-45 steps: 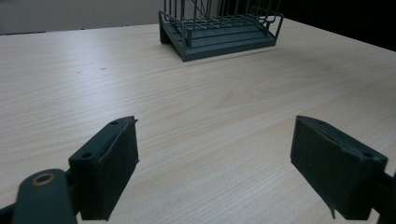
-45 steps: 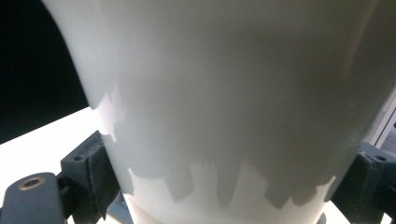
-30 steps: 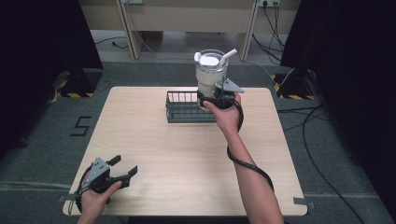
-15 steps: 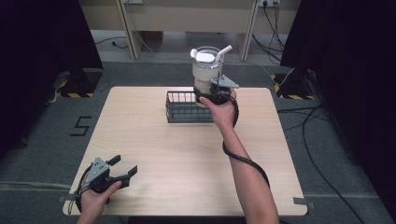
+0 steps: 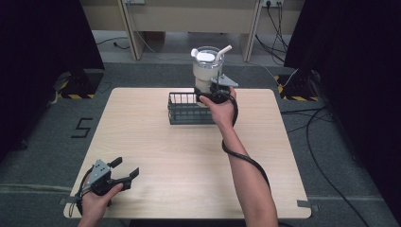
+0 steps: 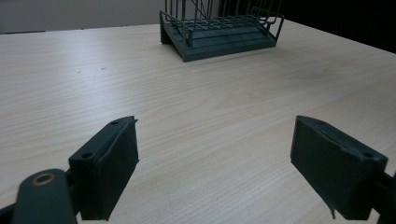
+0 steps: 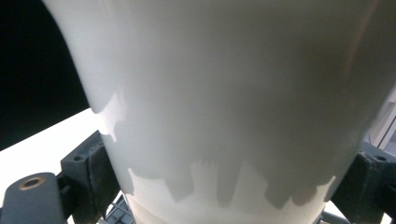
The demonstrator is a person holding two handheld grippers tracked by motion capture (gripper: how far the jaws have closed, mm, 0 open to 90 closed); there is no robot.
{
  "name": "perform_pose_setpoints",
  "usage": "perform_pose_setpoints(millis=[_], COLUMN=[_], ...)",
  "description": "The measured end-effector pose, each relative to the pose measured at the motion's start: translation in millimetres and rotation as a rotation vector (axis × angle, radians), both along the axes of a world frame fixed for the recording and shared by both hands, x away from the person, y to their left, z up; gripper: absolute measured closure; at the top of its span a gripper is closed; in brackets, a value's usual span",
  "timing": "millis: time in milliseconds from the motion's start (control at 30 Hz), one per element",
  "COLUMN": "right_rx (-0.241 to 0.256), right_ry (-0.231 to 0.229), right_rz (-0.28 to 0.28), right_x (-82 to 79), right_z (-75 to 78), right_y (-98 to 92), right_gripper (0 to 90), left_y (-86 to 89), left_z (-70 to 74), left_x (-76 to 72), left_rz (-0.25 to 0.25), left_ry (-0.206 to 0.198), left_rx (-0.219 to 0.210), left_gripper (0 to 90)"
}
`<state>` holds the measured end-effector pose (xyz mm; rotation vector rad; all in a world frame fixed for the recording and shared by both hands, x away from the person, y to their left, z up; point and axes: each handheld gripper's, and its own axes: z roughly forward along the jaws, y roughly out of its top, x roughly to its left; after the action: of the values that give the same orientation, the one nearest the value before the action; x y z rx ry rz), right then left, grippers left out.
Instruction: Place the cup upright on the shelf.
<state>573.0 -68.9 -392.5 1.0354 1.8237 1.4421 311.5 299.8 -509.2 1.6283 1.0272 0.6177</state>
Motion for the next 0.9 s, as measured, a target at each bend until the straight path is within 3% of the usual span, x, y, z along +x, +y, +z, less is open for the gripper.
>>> perform_pose_setpoints(millis=[900], right_rx=[-0.004], right_ry=[0.063], right_rz=[-0.017], right_x=[26.3], right_z=[-17.2], right_y=[13.6], right_gripper=[11.9], left_y=[1.1], left_z=[-0.3], left_x=[0.5], left_rz=[-0.004], left_ry=[0.001], left_rx=[-0.004], left_gripper=[14.5])
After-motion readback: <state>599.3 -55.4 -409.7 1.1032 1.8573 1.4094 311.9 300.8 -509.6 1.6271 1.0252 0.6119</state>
